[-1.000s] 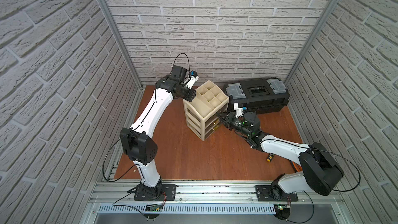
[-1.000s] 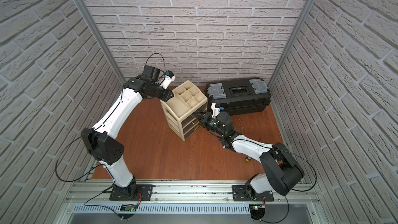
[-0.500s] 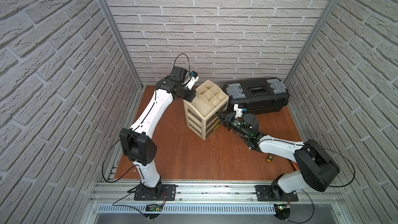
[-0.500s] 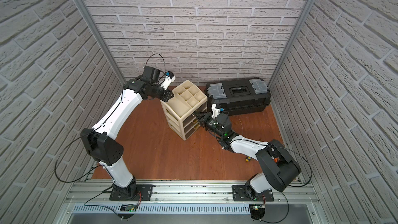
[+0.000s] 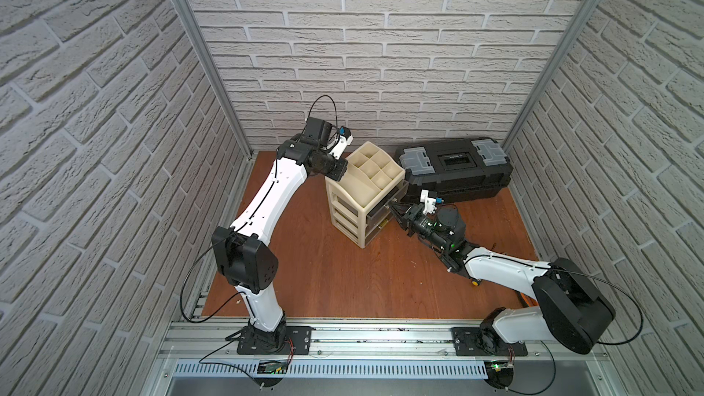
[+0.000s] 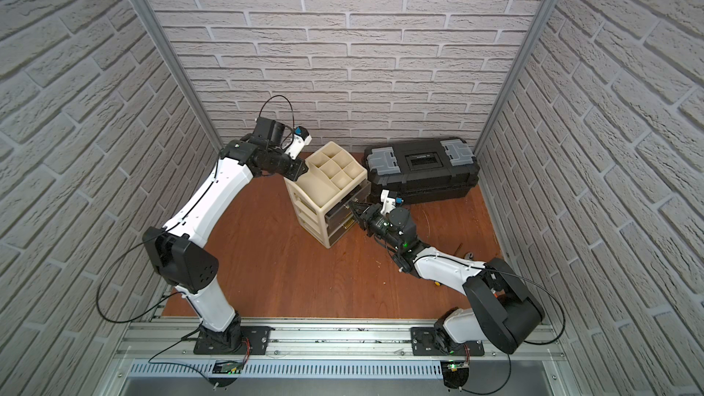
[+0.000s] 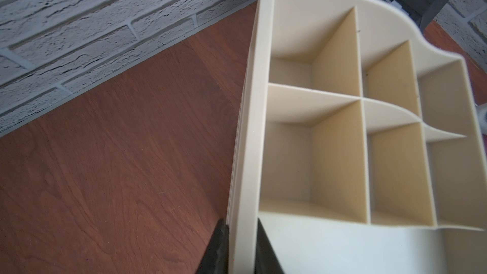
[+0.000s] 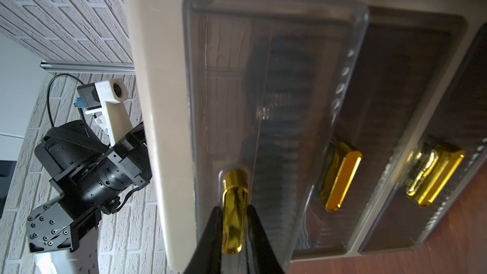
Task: Take the mice out of the drawer
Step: Open the drawer in the storage box.
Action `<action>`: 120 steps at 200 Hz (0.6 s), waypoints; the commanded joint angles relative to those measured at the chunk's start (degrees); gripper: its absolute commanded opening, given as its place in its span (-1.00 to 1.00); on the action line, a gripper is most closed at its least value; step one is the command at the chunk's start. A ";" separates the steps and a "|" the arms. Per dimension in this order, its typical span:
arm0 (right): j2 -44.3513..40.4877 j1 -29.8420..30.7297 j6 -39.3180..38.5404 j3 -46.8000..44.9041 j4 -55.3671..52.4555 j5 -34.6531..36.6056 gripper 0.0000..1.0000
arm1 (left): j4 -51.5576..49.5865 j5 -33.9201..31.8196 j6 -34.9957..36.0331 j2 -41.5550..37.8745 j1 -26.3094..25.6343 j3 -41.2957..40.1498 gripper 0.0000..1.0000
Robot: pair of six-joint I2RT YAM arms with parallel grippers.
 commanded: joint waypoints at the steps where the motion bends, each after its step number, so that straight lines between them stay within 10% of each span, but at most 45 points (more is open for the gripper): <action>1: -4.44 -1.42 -1.63 -1.87 -4.03 -1.42 -0.66 | -0.39 -2.31 0.12 -0.73 -0.12 -0.87 -0.64; 120: -22.19 -7.87 -6.85 -6.08 -26.74 -3.96 -0.68 | 0.33 -2.40 -0.12 -1.46 0.05 -2.01 -0.64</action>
